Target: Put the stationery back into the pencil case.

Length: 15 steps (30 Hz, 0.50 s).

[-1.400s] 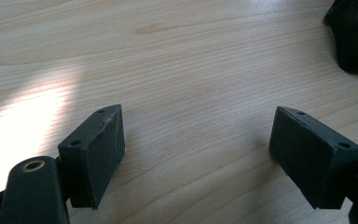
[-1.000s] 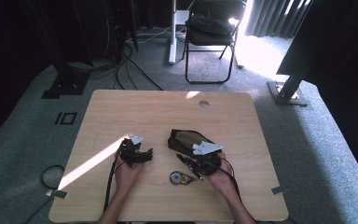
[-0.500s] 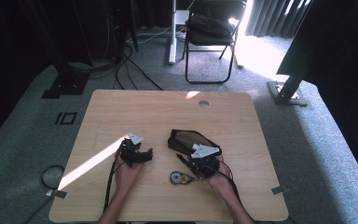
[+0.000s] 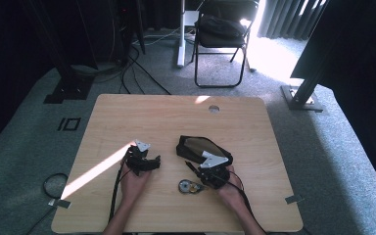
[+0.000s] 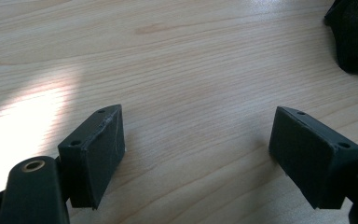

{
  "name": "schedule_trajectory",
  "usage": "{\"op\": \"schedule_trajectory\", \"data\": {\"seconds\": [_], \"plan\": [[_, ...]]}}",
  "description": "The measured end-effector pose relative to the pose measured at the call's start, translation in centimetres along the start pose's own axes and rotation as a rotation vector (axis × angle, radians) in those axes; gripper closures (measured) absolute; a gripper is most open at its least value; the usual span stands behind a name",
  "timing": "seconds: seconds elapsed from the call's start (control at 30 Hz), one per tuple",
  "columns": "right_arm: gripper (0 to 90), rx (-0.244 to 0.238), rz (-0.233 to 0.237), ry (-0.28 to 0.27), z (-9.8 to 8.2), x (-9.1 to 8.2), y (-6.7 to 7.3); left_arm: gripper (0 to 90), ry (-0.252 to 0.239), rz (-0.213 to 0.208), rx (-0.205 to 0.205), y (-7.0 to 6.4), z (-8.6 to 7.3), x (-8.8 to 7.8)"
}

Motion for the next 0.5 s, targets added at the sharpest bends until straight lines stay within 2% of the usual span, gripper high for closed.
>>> {"op": "schedule_trajectory", "data": {"seconds": [0.2,0.5], "plan": [[77.4,0.014,-0.012,-0.001,-0.1,0.5,-0.2,18.5,0.000,0.000,0.000,0.0,0.0,0.0],[77.4,0.012,-0.016,0.039,-0.8,1.6,-0.3,18.5,0.000,0.000,0.000,0.0,0.0,0.0]]}}
Point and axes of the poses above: each handheld gripper's, and its own axes: x roughly forward along the jaws, z roughly out of its top, y roughly to its left, the point moved 8 cm from there along x, roughly forward along the jaws, and after that the axes turned 9 degrees about z, right-handed, at the moved point
